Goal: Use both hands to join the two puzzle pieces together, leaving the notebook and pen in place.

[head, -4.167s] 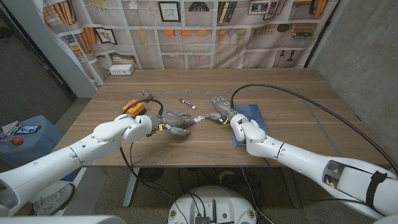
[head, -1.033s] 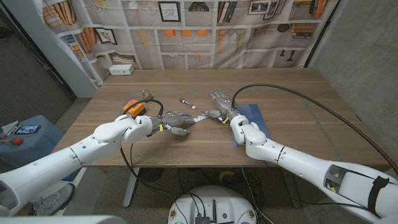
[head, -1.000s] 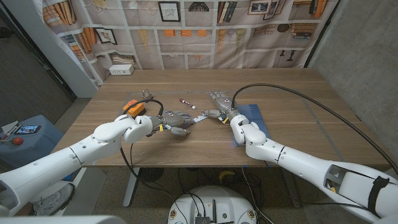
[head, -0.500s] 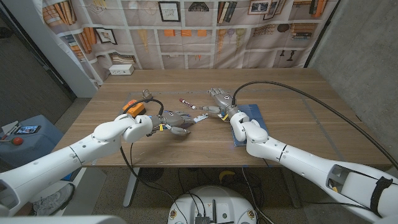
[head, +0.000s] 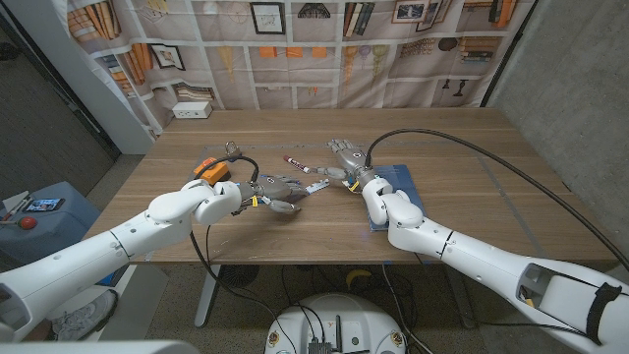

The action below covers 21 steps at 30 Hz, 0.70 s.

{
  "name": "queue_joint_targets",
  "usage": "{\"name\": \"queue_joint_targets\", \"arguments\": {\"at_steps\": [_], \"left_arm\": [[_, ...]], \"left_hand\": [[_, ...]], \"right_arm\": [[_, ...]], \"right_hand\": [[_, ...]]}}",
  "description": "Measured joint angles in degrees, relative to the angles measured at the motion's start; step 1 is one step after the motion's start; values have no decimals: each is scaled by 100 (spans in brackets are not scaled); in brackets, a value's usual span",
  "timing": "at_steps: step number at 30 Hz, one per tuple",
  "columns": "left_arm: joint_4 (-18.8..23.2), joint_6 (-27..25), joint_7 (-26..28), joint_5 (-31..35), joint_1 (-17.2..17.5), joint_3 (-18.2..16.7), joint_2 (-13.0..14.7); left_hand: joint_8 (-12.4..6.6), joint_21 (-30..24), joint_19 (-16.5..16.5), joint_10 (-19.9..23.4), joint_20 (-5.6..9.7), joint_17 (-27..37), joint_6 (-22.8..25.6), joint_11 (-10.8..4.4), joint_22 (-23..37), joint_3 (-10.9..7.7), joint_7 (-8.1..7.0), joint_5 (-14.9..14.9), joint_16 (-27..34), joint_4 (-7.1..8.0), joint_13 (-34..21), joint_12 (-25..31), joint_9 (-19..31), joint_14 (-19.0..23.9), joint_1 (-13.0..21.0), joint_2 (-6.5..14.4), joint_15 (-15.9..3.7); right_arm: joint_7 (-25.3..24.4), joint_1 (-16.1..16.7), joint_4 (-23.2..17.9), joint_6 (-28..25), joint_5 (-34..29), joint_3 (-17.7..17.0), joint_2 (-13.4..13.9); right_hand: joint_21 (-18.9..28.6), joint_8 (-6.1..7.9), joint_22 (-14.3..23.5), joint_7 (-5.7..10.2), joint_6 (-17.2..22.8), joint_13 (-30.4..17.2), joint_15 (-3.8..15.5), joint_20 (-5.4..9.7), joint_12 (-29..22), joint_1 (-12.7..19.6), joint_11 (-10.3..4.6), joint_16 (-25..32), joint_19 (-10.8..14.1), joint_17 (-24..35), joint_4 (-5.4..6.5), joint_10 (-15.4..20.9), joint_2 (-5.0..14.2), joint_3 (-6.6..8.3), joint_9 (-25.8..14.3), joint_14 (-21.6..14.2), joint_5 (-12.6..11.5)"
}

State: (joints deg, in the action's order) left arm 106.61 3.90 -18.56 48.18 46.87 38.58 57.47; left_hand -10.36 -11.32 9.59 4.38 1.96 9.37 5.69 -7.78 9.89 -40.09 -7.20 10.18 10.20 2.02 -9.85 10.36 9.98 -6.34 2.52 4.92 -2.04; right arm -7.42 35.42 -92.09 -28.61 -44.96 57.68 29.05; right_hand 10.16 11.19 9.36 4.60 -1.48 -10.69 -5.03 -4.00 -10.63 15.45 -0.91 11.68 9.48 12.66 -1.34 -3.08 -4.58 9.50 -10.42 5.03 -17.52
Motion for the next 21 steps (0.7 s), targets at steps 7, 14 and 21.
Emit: {"name": "queue_joint_targets", "arguments": {"at_steps": [7, 14, 21], "left_arm": [[0, 3, 0, 2, -1, 0, -2], [9, -9, 0, 3, 12, -4, -2], [10, -16, 1, 5, 14, -5, -2]], "left_hand": [[16, 0, -22, 0, -22, 2, 7, 0, 0, 0, 7, 0, 0, 0, -1, 0, -1, 0, 0, 0, 0], [-4, 0, -52, 0, 9, -5, 15, 0, 0, 0, 16, 0, 0, 0, -1, 0, -1, 0, 0, 0, 0], [-4, 0, -52, 0, 9, 12, 15, 0, 0, 0, 17, 0, 0, 1, -2, 0, 1, 0, 0, 0, 0]], "right_arm": [[-25, 24, 112, -67, -12, 33, -84], [-114, 32, 238, -147, -16, 77, -155], [-210, 35, 389, -223, -16, 147, -224]], "right_hand": [[0, -40, 0, 22, -82, 0, 0, 32, 0, -83, 1, 0, -31, 0, 24, -44, 23, -24, 0, 0, 0], [0, -61, 0, 11, -153, 0, 0, 31, 0, -151, 19, 0, -31, -1, 0, -62, -46, -48, 0, -1, 0], [0, -61, 0, 11, -215, 0, 1, 31, 0, -151, 42, 0, -31, -10, 0, -85, -46, -48, 0, -1, 0]]}}
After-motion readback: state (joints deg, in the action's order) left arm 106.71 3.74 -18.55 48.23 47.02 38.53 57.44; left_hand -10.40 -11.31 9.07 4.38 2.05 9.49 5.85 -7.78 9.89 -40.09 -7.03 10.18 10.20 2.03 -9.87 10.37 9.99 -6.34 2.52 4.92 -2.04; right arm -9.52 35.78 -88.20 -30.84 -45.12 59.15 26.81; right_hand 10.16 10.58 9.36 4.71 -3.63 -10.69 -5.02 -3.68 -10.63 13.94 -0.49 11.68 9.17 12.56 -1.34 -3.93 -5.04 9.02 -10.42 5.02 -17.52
